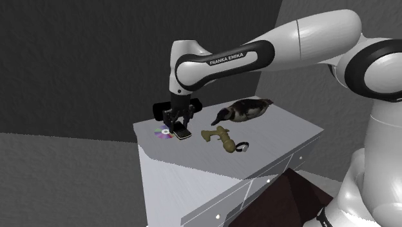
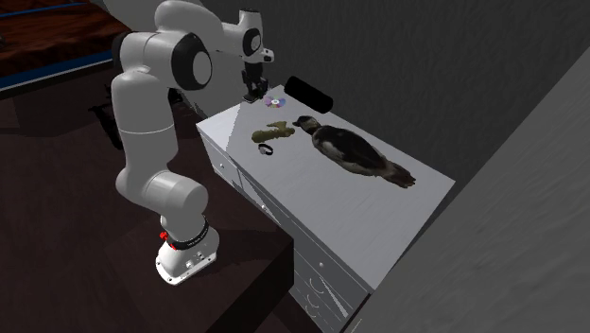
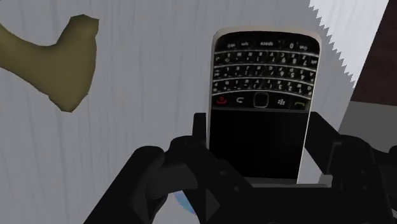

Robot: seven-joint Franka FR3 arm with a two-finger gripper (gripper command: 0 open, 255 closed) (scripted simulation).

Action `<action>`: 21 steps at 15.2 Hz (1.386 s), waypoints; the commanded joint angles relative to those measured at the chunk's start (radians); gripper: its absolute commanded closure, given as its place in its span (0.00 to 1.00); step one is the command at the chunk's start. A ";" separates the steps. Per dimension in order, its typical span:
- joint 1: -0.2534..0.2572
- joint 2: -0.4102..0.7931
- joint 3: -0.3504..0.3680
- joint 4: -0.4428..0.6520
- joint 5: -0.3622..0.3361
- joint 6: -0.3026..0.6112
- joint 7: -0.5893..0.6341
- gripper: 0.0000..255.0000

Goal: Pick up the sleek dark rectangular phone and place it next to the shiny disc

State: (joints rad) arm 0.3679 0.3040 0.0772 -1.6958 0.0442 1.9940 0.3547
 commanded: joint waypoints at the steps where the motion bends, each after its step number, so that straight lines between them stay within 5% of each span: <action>1: 0.023 0.046 0.010 0.064 -0.007 -0.017 0.036 1.00; 15: 0.025 0.112 0.008 -0.031 -0.010 0.145 0.030 1.00; 21: 0.025 0.112 0.008 -0.031 -0.010 0.145 0.030 1.00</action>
State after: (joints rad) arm 0.3928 0.4161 0.0851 -1.7273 0.0347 2.1393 0.3844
